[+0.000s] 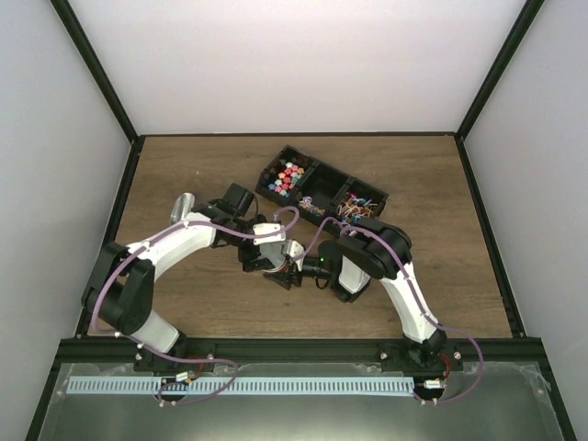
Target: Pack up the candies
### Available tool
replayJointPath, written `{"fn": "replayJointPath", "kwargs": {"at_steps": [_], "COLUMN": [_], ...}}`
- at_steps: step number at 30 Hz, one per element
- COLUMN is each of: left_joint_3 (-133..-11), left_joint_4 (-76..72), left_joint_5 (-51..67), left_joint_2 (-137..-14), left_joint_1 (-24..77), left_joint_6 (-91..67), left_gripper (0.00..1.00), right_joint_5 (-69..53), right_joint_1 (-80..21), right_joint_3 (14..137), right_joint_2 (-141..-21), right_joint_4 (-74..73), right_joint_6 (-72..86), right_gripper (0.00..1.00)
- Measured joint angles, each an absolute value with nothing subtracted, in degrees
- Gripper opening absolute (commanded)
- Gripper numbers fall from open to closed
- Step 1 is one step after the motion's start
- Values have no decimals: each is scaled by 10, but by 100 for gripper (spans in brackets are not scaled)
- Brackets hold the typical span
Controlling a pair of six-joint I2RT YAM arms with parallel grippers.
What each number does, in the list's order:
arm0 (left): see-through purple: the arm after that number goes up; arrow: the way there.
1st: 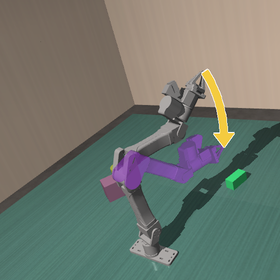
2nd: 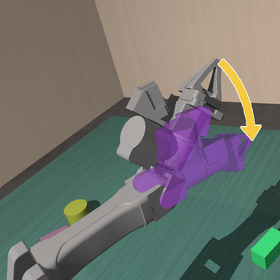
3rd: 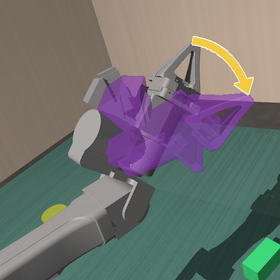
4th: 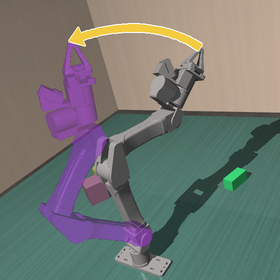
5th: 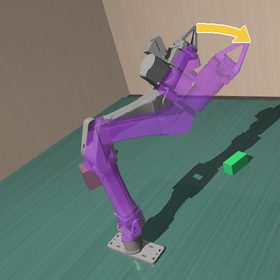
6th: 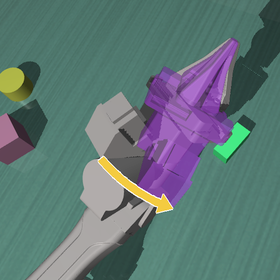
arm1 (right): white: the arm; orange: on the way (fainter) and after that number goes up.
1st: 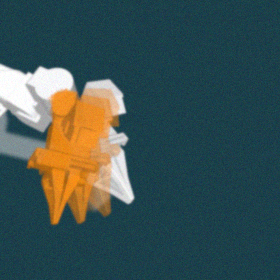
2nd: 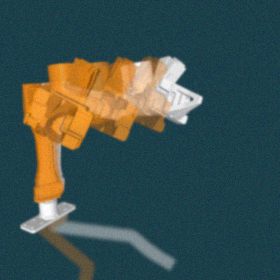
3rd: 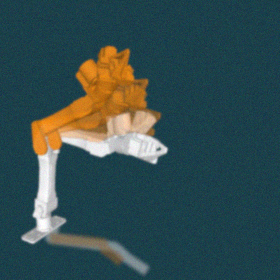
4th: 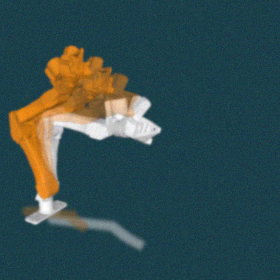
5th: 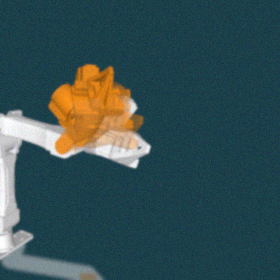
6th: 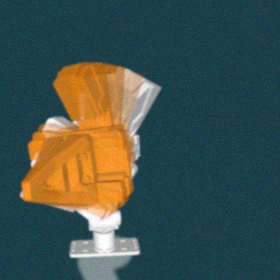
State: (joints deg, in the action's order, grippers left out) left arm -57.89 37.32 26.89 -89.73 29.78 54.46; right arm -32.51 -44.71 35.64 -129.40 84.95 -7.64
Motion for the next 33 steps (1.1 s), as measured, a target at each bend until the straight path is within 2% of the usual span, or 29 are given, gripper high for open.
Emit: {"fn": "replayJointPath", "kwargs": {"at_steps": [9,23,28,33], "left_joint_3": [-518,-493,-491,-492], "left_joint_4": [311,248,238,232], "left_joint_5": [262,173,159,155], "left_joint_2": [-825,-845,-851,-858], "left_joint_1": [316,334,339,340], "left_joint_6": [363,209,197,202], "left_gripper": [100,100,93,83], "right_joint_5": [-316,-290,-286,-284], "right_joint_1": [-447,-448,-448,-448], "right_joint_3": [356,360,364,367], "right_joint_2": [-1294,-1294,-1294,-1294], "right_joint_4": [849,847,843,839], "right_joint_6": [-68,-65,-65,-66], "right_gripper": [65,63,63,60]}}
